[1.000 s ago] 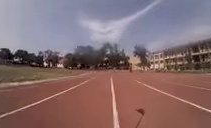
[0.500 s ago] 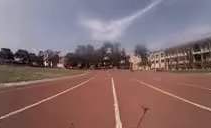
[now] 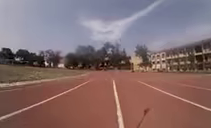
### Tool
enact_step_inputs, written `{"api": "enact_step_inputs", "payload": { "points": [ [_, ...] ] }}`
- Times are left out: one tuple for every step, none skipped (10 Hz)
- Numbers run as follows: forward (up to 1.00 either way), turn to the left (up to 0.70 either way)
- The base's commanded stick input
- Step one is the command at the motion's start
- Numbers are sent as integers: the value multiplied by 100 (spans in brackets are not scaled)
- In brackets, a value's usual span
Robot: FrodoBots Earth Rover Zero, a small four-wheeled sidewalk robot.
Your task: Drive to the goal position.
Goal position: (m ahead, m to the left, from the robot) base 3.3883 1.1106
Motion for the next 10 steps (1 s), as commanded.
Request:
{"api": "enact_step_inputs", "payload": {
  "points": [
    [70,0],
    [70,0],
    [70,0],
    [70,0],
    [70,0],
    [70,0],
    [70,0],
    [70,0],
    [70,0],
    [70,0]
  ]
}}
